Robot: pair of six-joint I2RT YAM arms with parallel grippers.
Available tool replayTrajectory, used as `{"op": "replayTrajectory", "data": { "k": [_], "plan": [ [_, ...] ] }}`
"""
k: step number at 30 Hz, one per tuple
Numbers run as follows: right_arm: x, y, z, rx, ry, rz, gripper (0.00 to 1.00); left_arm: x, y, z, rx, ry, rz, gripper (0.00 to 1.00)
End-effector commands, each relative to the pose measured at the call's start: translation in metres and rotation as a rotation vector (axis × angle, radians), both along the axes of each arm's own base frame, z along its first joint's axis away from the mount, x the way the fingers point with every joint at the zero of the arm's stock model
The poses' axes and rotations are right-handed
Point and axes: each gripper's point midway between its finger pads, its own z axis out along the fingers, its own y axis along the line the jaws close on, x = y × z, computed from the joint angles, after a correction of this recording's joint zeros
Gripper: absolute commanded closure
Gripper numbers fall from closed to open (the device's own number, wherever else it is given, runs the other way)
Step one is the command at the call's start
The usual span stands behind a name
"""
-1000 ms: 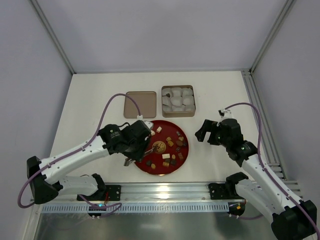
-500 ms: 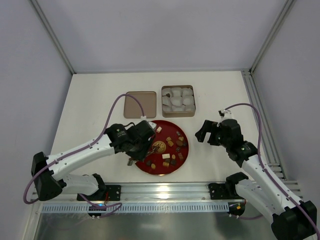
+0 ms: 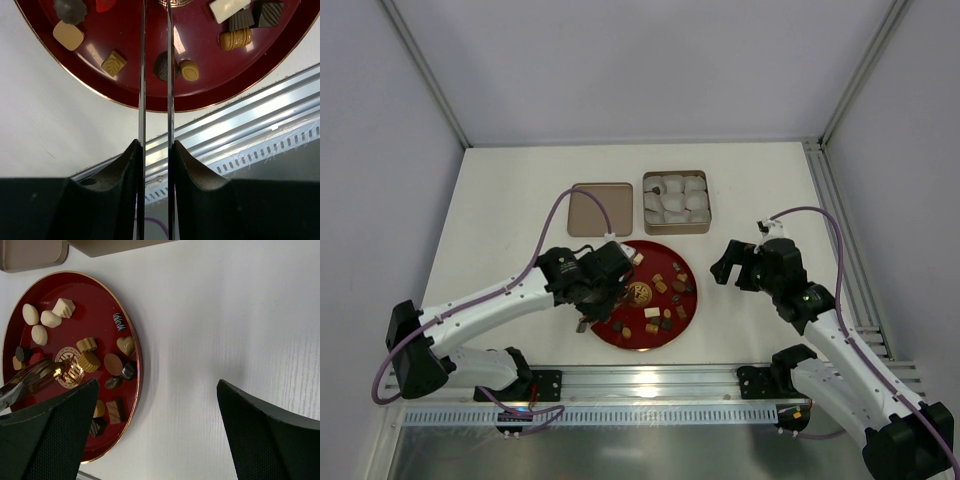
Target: Pack the chocolate
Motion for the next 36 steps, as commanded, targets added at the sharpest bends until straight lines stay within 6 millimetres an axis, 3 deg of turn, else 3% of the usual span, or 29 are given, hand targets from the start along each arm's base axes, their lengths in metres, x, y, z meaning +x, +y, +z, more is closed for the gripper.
{"op": "replayTrajectory", "data": {
  "k": [1,12,18,21,22,23,24,25,26,27,28,29,30,32,36],
  "plan": [
    [0.003,0.001,0.009,0.003,-0.040,0.006,0.00,0.006,-0.006,0.012,-0.026,-0.038,0.003,0.78],
    [0.004,0.001,0.012,0.001,-0.043,0.004,0.00,0.020,-0.017,0.058,-0.088,-0.123,-0.013,0.79],
    [0.005,0.001,0.015,0.003,-0.047,0.005,0.00,0.048,-0.034,0.088,-0.104,-0.221,-0.019,0.78],
    [0.004,0.000,0.018,0.002,-0.050,0.005,0.00,0.073,-0.048,0.103,-0.107,-0.275,-0.019,0.77],
    [0.004,0.000,0.018,0.002,-0.051,0.003,0.00,0.083,-0.056,0.118,-0.139,-0.304,-0.015,0.77],
    [0.003,0.000,0.020,0.004,-0.051,0.004,0.00,0.098,-0.060,0.114,-0.116,-0.302,0.000,0.77],
    [0.003,0.000,0.020,0.003,-0.052,0.005,0.00,0.111,-0.068,0.131,-0.152,-0.345,0.002,0.77],
    [0.003,0.000,0.022,0.005,-0.053,0.004,0.00,0.120,-0.074,0.133,-0.157,-0.354,0.001,0.77],
    [0.002,-0.001,0.023,0.003,-0.053,0.003,0.00,0.137,-0.079,0.126,-0.142,-0.347,0.017,0.77],
    [0.001,0.000,0.024,0.005,-0.054,0.004,0.00,0.151,-0.087,0.141,-0.176,-0.382,0.029,0.77],
    [0.001,-0.001,0.026,0.004,-0.058,0.003,0.00,0.162,-0.091,0.142,-0.177,-0.390,0.029,0.77],
    [0.000,-0.002,0.026,0.001,-0.054,0.001,0.00,0.179,-0.096,0.128,-0.156,-0.372,0.042,0.77],
    [-0.001,-0.002,0.029,0.005,-0.061,0.000,0.00,0.191,-0.102,0.139,-0.183,-0.398,0.050,0.77],
    [-0.002,-0.003,0.033,0.003,-0.065,-0.002,0.00,0.220,-0.111,0.131,-0.173,-0.408,0.069,0.77],
    [-0.005,-0.005,0.038,0.001,-0.073,-0.006,0.00,0.256,-0.123,0.113,-0.168,-0.419,0.076,0.77]
  ]
}}
